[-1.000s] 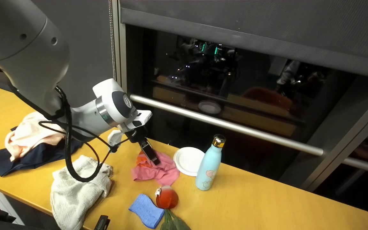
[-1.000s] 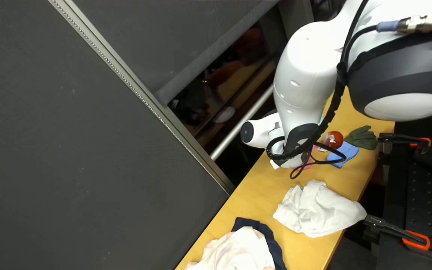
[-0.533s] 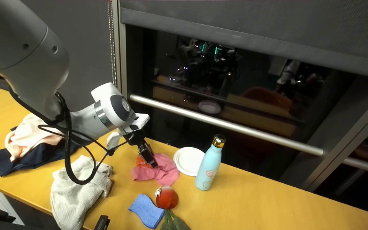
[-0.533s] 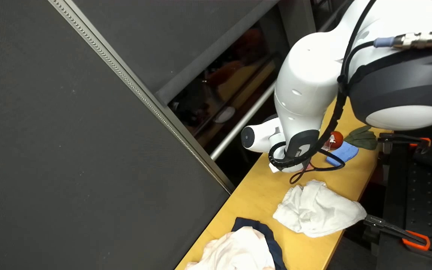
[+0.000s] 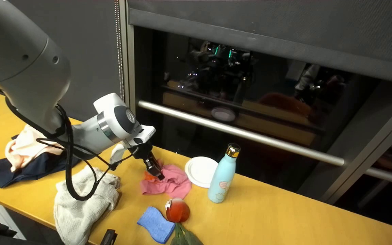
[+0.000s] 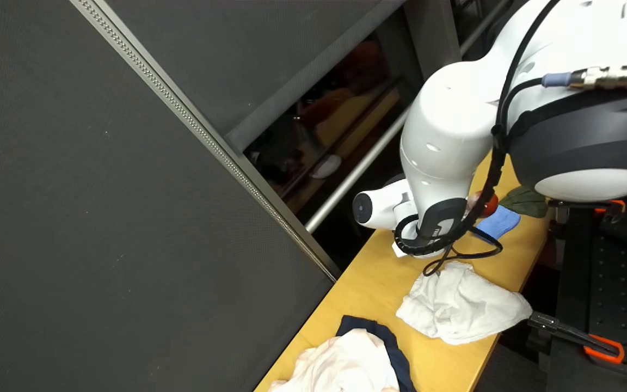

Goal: Pile the towel and t-shirts together.

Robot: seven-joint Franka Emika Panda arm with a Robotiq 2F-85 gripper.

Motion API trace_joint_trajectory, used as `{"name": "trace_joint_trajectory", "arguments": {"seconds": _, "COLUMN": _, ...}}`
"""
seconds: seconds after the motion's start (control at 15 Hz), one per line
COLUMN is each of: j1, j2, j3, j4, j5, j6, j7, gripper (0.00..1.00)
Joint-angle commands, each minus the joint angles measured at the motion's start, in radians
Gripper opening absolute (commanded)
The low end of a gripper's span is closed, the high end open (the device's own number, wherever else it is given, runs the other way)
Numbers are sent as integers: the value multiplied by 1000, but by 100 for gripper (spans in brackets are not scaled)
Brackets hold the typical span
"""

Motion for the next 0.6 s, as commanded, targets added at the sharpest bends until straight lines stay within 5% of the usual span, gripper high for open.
{"name": "trace_joint_trajectory", "arguments": {"seconds": 0.0, "j1": 9, "j2": -49, "j3": 22, "j4": -34, "j5": 2, "j6": -17, "j7": -12, "gripper": 0}}
{"name": "trace_joint_trajectory", "arguments": {"seconds": 0.53, "j1": -6, "j2": -341, "j3": 97, "j4": -183, "j5": 5, "j6": 243, "j7": -203, "gripper": 1}}
